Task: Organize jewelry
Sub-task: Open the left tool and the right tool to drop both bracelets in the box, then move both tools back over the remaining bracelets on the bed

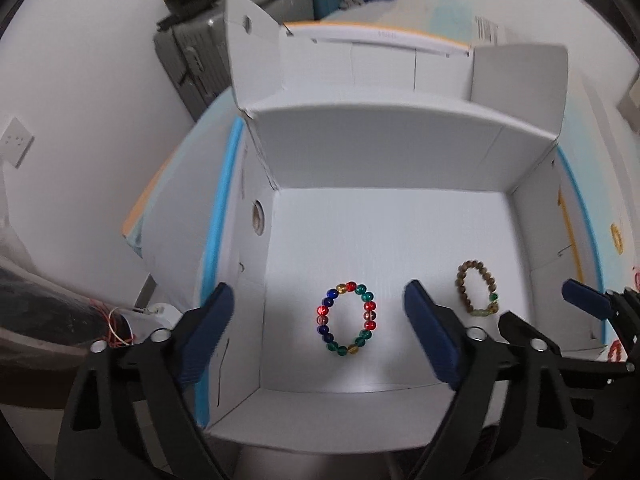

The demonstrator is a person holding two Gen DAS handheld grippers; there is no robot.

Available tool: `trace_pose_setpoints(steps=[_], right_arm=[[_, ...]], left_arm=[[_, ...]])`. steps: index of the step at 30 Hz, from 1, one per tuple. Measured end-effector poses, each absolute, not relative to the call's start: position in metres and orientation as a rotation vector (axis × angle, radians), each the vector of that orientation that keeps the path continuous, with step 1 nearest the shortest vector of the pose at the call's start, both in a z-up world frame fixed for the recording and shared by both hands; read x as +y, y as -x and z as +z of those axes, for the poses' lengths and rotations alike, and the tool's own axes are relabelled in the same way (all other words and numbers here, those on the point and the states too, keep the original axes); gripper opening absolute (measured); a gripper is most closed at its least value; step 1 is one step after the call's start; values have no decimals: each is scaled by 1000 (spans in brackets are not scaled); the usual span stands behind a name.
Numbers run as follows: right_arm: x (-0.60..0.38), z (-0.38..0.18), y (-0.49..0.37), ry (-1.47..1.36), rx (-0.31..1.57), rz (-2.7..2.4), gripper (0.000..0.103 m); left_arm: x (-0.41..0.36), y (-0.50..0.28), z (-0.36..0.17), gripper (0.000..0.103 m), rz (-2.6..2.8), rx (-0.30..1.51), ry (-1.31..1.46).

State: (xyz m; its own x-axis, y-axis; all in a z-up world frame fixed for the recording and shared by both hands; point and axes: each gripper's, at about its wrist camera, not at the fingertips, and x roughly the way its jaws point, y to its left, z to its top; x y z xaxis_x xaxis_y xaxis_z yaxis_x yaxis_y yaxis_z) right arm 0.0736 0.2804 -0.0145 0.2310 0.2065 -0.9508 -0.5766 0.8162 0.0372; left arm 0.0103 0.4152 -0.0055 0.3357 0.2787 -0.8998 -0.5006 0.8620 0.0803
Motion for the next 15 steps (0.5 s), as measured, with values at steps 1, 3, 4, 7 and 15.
trace_pose_setpoints(steps=[1,3,4,7,15], right_arm=[[278,-9,-77,356,1216,554,82],[272,2,-73,351,1184,558,86],[269,10,-73,346,1164,558,89],[251,26,-66,329,1114,560,94],[196,66,-59,291,1004,530,95]], left_arm=[[413,-7,-2,90,513,1104,230],[410,-3,6,95,518,1085,234],[407,-2,10,95,517,1074,236],[403,6,14,97,509,1045,248],[357,0,34,97,468,968,243]])
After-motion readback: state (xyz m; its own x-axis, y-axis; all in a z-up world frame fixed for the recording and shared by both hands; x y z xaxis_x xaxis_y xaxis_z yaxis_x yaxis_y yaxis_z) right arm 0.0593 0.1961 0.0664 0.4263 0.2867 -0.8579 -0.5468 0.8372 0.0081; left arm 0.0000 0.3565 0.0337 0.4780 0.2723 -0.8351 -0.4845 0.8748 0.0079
